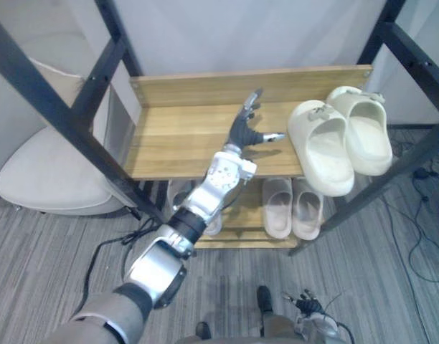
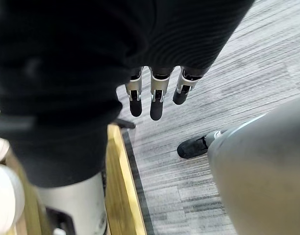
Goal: Organize the slippers on the shoe rack
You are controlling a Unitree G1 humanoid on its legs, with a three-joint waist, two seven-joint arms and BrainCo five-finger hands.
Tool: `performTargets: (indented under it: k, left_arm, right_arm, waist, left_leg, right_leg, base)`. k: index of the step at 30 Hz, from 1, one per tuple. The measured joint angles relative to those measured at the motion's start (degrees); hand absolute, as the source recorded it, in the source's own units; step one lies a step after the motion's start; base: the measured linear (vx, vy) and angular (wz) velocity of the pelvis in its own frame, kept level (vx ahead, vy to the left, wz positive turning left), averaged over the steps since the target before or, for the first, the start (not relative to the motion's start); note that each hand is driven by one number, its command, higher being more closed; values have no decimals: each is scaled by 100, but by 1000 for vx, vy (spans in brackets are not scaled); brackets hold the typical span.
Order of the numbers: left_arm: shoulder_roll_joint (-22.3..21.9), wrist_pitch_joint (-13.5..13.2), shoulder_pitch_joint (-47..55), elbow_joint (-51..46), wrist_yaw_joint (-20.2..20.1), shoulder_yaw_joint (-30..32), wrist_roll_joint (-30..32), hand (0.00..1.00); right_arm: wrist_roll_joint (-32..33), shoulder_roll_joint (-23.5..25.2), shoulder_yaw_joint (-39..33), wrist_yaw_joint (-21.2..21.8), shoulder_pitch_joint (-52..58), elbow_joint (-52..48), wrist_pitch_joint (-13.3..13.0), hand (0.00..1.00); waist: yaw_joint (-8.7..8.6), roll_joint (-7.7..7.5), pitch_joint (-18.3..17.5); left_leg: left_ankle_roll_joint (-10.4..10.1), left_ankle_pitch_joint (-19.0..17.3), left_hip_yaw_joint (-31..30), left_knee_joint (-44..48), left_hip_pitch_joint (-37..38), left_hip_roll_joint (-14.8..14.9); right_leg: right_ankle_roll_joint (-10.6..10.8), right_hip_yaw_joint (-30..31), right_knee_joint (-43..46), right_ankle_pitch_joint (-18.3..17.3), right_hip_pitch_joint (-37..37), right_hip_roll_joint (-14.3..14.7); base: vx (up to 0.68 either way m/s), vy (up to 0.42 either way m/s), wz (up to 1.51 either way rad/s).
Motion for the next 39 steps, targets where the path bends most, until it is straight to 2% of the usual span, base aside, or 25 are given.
performTargets:
  k: [5,7,9,11,12,15,19,22,25,30,39]
  left_arm:
    - [21,-77,265,-1232,-229,-475,-126,0]
    - [22,-186,495,-1684,-350,-713,-353,0]
    - [27,-223,898,-2009,-646,-1177,-806,0]
    - [68,-229,1113,-2143,-876,-1455,-1129,0]
    - [131,-234,1292,-2263,-1181,-1777,-1441,0]
    - [137,-232,1531,-2477,-1638,-2228,-1918,0]
    - [126,-171,1716,-2571,-2063,-2659,-2471,0]
    - [118,-118,1871,-2571,-2302,-2986,-2585,0]
    - [127,-105,1962,-2473,-2405,-3133,-2576,0]
    - [129,-55,2129,-1628,-2387,-3194,-2488,0]
    - [67,-53,2161,-426,-2165,-3197,-1835,0]
  right_arm:
    - [1,-24,184,-1,17,22,2,0]
    - [0,-23,249,2,11,28,1,0]
    - [1,-23,335,-1,37,68,1,0]
    - [-1,-24,432,-1,52,102,1,0]
    - [-3,-24,454,2,70,144,1,0]
    - [-5,-25,505,32,115,264,13,0]
    - [-6,-96,699,79,173,369,62,0]
    - [-8,-107,767,85,153,474,69,0]
    - [-11,-184,934,100,149,470,72,0]
    - [-9,-189,987,98,157,469,71,0]
    - [-10,-165,924,55,149,456,54,0]
  waist:
    - [157,-43,-14]
    - [224,-85,-39]
    - [246,-154,-93]
    - [268,-191,-152]
    - [274,-227,-225]
    - [304,-257,-364]
    - [322,-257,-566]
    - [338,-287,-623]
    - [348,-291,-664]
    - [293,-303,-663]
    - [148,-314,-653]
  left_leg:
    - [57,26,-249,110,-2,-89]
    - [93,48,-267,121,-14,-134]
    - [129,52,-357,171,-2,-192]
    - [154,35,-357,224,-22,-207]
    - [169,20,-358,277,-58,-216]
    - [169,20,-353,284,-66,-221]
    - [162,18,-318,275,-19,-211]
    - [151,-4,-259,259,42,-201]
    - [143,-12,-209,244,145,-202]
    - [71,-88,-201,231,230,-181]
    - [36,-192,112,137,329,-73]
  right_leg:
    - [1,-171,36,0,183,-134]
    - [20,-171,37,12,190,-182]
    - [43,-207,36,3,271,-248]
    - [58,-196,36,3,274,-265]
    - [65,-193,37,0,267,-279]
    - [73,-188,38,3,257,-286]
    - [100,-159,40,-18,276,-272]
    - [95,-126,40,-35,337,-261]
    - [87,-109,10,-27,380,-250]
    - [84,-109,-4,-106,496,-229]
    - [55,160,-4,-84,338,-71]
  base:
    - [-24,23,26]
    - [-57,27,10]
    - [-70,25,17]
    - [-78,17,5]
    - [-65,8,1]
    - [-50,-8,0]
    - [-2,-7,-4]
    - [-23,-6,-10]
    - [7,-3,-8]
    - [-8,-3,-2]
    - [50,-10,-19]
